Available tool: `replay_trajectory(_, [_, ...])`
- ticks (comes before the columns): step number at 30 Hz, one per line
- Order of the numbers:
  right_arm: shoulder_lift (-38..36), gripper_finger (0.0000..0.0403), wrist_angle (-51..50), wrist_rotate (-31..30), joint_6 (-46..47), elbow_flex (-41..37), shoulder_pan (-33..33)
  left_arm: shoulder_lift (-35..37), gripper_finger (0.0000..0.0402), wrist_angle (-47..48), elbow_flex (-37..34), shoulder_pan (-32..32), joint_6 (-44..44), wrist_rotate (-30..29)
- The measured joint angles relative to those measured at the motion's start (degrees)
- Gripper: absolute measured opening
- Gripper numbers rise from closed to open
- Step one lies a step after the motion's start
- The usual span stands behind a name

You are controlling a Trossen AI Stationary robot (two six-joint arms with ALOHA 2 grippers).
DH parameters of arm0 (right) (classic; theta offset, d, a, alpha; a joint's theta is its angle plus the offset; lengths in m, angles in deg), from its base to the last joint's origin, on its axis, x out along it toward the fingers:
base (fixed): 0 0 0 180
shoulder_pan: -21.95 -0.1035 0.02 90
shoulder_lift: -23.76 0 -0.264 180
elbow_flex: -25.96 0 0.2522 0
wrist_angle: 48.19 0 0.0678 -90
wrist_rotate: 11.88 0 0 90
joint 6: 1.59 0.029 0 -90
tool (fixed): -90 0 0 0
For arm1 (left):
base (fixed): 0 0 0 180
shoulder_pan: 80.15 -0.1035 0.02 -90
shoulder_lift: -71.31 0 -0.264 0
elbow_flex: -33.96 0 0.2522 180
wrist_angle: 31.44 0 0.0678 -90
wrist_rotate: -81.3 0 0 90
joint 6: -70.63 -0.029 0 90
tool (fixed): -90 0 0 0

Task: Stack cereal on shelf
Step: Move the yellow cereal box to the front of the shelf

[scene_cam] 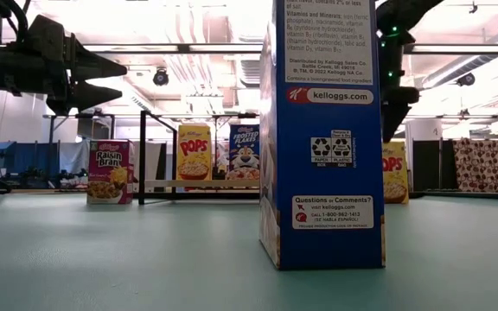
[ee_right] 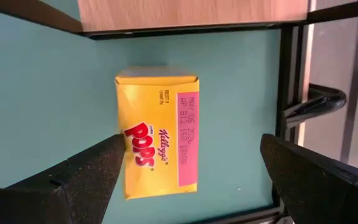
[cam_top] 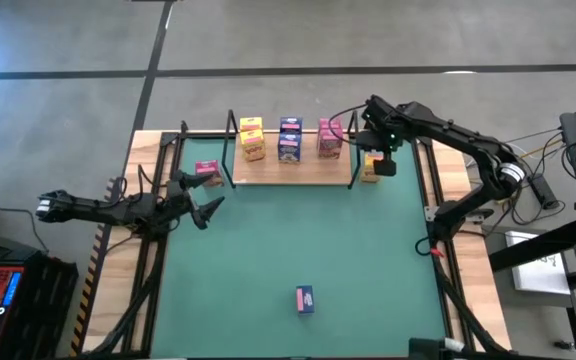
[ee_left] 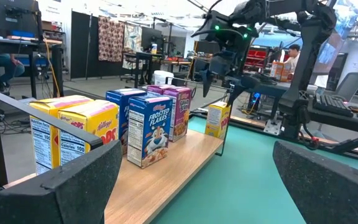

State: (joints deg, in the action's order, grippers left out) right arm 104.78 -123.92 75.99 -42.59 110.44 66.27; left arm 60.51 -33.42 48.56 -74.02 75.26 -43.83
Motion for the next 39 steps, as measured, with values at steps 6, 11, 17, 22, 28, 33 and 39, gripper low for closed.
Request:
replay_trajectory(6, [0.0,0.0369,1.4,0.0,-0.1,-1.7,0.0,0.0,0.04,0.0,0.0,0.0,0.0,0.0])
replay_trajectory(11, [0.1,0.0369,1.5,0.7,-0.9,-1.7,0.0,0.0,0.04,0.0,0.0,0.0,0.0,0.0])
replay_trajectory(17, [0.1,0.0368,1.5,0.7,-1.0,-1.7,0.0,0.0,0.04,0.0,0.0,0.0,0.0,0.0])
replay_trajectory(22, [0.6,0.0368,3.0,1.1,-1.1,-2.4,0.0,0.0,0.04,0.0,0.0,0.0,0.0,0.0])
replay_trajectory(28, [1.3,0.0368,4.4,1.2,-1.7,-4.4,0.0,0.0,0.04,0.0,0.0,0.0,0.0,0.0])
replay_trajectory(33, [1.2,0.0367,6.3,1.5,-1.7,-5.5,0.0,0.0,0.04,0.0,0.0,0.0,0.0,0.0])
replay_trajectory(39, [1.1,0.0319,8.0,1.7,-3.6,-6.3,0.0,0.0,0.04,0.0,0.0,0.0,0.0,0.0])
